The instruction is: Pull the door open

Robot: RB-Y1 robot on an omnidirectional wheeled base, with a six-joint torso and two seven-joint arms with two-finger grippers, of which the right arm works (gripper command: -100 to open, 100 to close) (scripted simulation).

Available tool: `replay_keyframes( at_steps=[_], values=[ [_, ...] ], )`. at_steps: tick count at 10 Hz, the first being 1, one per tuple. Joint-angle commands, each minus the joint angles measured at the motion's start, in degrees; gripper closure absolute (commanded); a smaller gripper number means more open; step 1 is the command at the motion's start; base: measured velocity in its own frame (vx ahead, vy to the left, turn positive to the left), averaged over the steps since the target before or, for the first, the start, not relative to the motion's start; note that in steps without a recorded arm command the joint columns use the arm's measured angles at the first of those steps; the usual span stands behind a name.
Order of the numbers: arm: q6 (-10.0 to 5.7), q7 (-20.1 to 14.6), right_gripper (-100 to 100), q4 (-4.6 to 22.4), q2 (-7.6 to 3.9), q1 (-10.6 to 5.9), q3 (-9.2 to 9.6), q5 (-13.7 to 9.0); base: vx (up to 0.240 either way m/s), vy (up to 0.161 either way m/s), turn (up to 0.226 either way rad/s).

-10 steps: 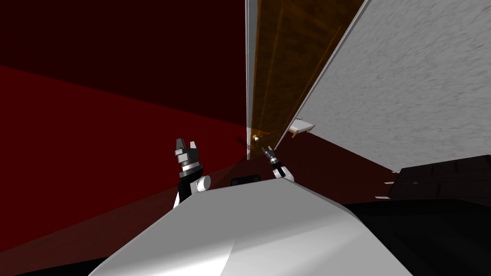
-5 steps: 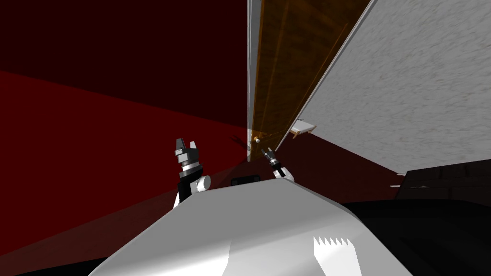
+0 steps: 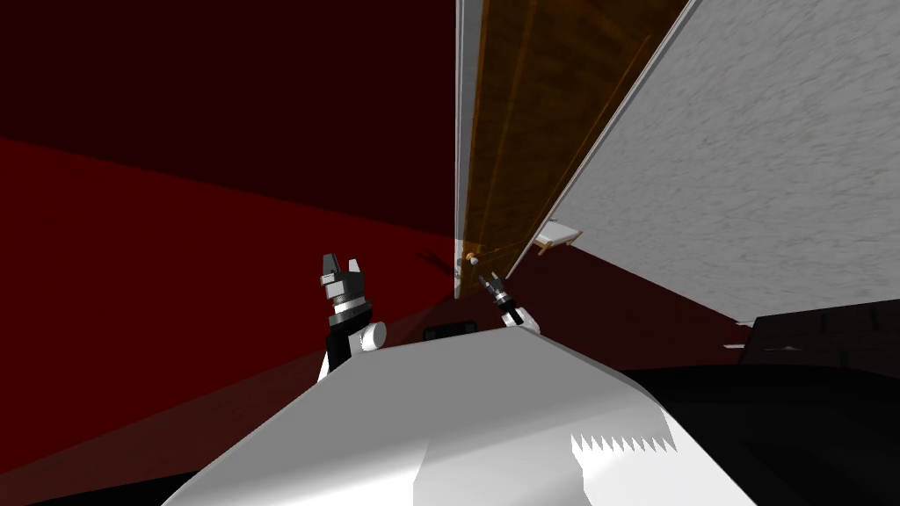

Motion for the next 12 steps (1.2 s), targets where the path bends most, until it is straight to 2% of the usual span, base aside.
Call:
replay_keyframes(
  at_steps=[1,4,7,9,12],
  values=[
    [-0.69,1.27,-100,2.15,0.05,-0.81,-0.29,0.27,0.076,0.006,-0.002],
    [-1.31,3.20,-100,4.95,-0.17,-1.70,-0.72,1.11,0.058,0.002,0.002],
    [-2.25,6.12,-100,9.20,-0.50,-3.06,-1.37,2.37,0.096,0.011,0.003],
    [-1.87,5.66,-100,8.31,-0.51,-2.70,-1.24,2.35,0.046,0.003,0.000],
    [-0.22,7.03,-100,5.90,0.66,-0.31,-3.93,0.83,0.144,0.082,0.287]
  ],
)
